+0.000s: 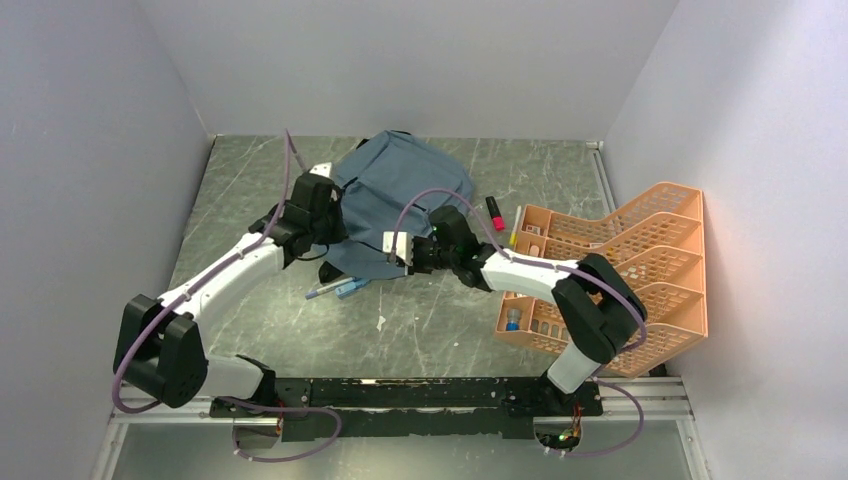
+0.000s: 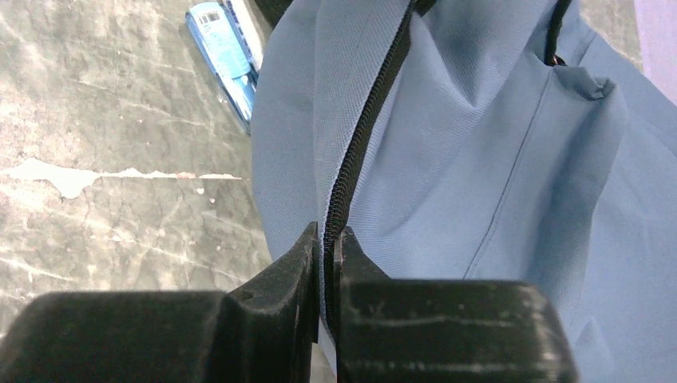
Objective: Pack the student bag
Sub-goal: Zip the student bag at the center of the board.
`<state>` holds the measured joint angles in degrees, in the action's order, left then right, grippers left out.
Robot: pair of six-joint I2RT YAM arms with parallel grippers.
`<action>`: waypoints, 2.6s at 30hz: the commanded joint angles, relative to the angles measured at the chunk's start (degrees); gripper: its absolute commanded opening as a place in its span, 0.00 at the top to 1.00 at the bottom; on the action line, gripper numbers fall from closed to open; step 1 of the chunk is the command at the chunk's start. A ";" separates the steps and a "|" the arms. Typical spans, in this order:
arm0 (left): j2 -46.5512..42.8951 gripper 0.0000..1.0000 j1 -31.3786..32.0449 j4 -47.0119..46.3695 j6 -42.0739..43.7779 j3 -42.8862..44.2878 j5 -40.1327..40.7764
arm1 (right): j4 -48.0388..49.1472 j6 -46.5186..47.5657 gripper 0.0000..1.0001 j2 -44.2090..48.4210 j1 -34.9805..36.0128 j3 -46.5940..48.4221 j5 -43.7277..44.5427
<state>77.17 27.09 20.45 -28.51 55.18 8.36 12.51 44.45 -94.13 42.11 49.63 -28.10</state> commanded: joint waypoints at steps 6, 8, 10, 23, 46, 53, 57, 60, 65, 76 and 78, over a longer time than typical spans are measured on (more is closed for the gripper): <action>1.72 0.95 -7.13 3.23 4.62 7.20 6.50 | -12.06 5.46 0.98 4.74 -0.08 -1.36 6.65; 3.07 0.95 -8.52 3.81 4.78 8.65 6.82 | -15.08 6.23 0.97 4.62 -0.32 -0.16 7.55; 4.51 0.95 -9.52 3.83 5.17 10.11 7.37 | -18.04 7.08 0.97 4.42 -0.45 1.10 8.65; 7.76 0.95 -13.91 -6.25 10.67 9.92 -0.56 | -21.42 1.83 0.76 9.45 -2.35 2.83 3.55; 4.86 0.95 -14.95 -12.88 10.80 5.03 -9.42 | 6.48 -44.36 0.44 -5.60 7.72 19.64 17.76; 4.50 0.95 -15.09 -13.33 10.76 4.71 -10.30 | 6.95 -44.36 0.41 -15.51 9.08 27.36 21.20; 4.53 0.95 -15.14 -13.42 10.67 4.68 -10.80 | 6.07 -43.16 0.44 -19.59 9.39 30.45 21.52; 4.57 0.95 -15.22 -13.42 10.67 4.68 -10.98 | 5.81 -42.27 0.51 -21.46 9.56 31.14 22.07; 4.67 0.95 -15.31 -13.88 10.41 4.46 -11.82 | 7.38 -42.01 0.74 -21.84 9.70 29.71 20.94; 7.28 0.95 -16.50 -13.58 9.33 6.58 -12.99 | 3.91 -35.59 1.00 -16.72 9.92 24.65 4.83; 8.51 0.95 -16.59 -12.49 8.74 7.84 -11.65 | 2.75 -33.92 1.00 -15.21 9.84 23.33 3.36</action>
<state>83.92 11.44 10.31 -18.83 59.57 -3.70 18.57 6.59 -113.73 51.31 75.37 -16.19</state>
